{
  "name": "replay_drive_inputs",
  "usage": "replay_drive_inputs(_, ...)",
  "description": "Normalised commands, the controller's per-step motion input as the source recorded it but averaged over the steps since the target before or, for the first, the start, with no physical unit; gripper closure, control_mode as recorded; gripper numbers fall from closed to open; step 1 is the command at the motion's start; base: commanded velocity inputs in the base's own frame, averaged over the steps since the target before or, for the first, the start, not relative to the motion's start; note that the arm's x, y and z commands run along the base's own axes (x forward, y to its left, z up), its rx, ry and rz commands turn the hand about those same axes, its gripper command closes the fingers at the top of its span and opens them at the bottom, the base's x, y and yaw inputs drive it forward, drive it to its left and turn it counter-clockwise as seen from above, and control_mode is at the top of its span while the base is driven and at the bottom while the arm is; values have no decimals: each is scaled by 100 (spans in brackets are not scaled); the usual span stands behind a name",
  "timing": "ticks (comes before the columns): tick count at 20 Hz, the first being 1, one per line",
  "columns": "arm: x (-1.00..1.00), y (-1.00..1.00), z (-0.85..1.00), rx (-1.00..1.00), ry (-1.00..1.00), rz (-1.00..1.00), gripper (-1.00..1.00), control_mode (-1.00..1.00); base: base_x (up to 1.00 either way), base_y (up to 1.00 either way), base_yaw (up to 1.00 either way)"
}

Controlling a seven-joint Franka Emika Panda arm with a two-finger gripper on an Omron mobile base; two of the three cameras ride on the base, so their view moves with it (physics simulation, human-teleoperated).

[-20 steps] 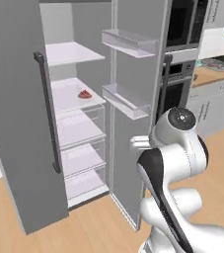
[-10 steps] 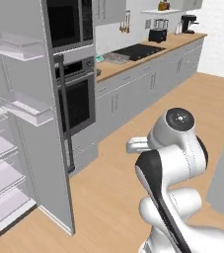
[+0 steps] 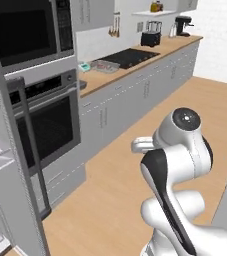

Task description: Place one mushroom and one steak in each tupperware on the nearby counter, to pack two identical lunches.

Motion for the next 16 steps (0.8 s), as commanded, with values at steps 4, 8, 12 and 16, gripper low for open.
replay_drive_inputs(4, 0, 0, 0, 0, 0, 0, 100, 100, 100, -1, 18)
replay_drive_inputs(8, 0, 0, 0, 0, 0, 0, 100, 100, 100, -22, 14)
replay_drive_inputs(12, 0, 0, 0, 0, 0, 0, 100, 100, 100, -66, 2)
replay_drive_inputs(16, 0, 0, 0, 0, 0, 0, 100, 100, 100, -60, 0)
